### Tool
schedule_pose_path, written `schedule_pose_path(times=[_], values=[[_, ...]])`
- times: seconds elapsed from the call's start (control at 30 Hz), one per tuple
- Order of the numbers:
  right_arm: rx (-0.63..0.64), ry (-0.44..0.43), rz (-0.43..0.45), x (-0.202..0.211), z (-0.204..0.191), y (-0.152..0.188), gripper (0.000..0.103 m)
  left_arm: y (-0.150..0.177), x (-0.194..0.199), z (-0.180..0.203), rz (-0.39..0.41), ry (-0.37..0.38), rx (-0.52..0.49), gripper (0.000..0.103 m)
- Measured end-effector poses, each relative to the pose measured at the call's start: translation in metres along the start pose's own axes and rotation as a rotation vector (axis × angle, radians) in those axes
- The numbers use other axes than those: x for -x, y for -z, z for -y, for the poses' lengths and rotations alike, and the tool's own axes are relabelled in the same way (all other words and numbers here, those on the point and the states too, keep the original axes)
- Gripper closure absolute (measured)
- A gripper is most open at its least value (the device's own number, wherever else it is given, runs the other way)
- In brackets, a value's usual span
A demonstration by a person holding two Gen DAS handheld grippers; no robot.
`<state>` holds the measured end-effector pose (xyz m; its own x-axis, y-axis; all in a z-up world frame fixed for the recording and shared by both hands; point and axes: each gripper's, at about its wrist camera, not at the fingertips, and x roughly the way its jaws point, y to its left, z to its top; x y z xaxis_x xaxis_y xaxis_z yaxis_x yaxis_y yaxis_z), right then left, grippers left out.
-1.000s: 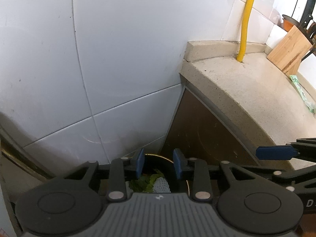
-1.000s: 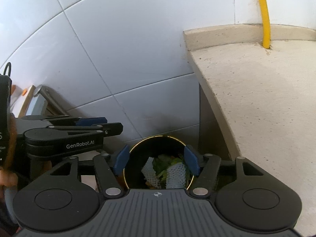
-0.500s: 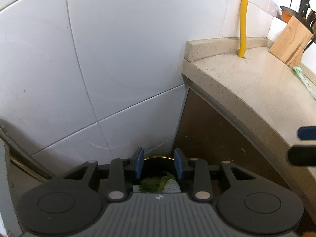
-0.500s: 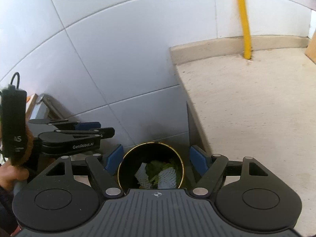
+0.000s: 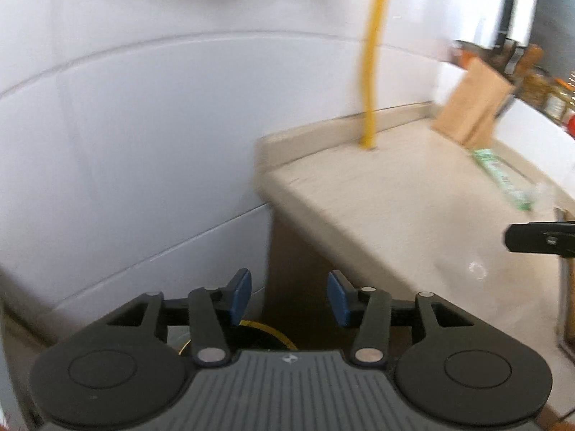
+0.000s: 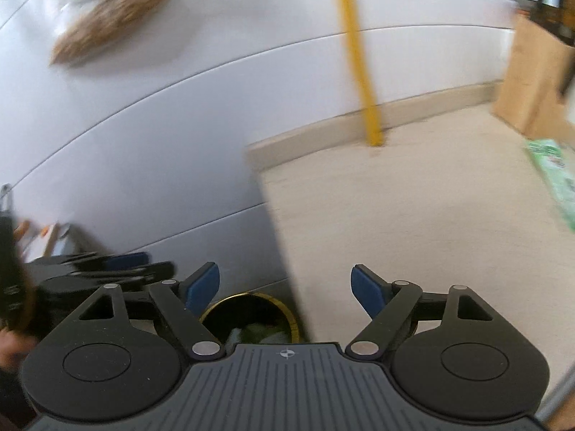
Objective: Collect trash
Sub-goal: 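Raise both tools back over the counter toward the plastic package and bag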
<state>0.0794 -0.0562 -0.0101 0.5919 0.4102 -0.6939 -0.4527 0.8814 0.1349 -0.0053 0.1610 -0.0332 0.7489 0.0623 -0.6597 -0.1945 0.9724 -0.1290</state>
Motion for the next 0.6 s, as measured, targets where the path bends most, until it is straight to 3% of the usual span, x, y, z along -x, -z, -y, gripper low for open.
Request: schedule_pose_path(times=[0.2,0.43,0.6], values=[[-0.164,0.140,0.067,0.027,0.070,0.005,0.016,-0.037,-0.006,0.058,0.048,0.130,-0.123,0.042],[-0.316,0.314,0.154,0.055,0.157,0.006,0.013,-0.078,-0.045,0.142,0.017,0.331,-0.181,0.038],[-0.394,0.365,0.181,0.064,0.209,0.007,0.012,-0.100,-0.077,0.190,-0.018,0.394,-0.187,0.038]])
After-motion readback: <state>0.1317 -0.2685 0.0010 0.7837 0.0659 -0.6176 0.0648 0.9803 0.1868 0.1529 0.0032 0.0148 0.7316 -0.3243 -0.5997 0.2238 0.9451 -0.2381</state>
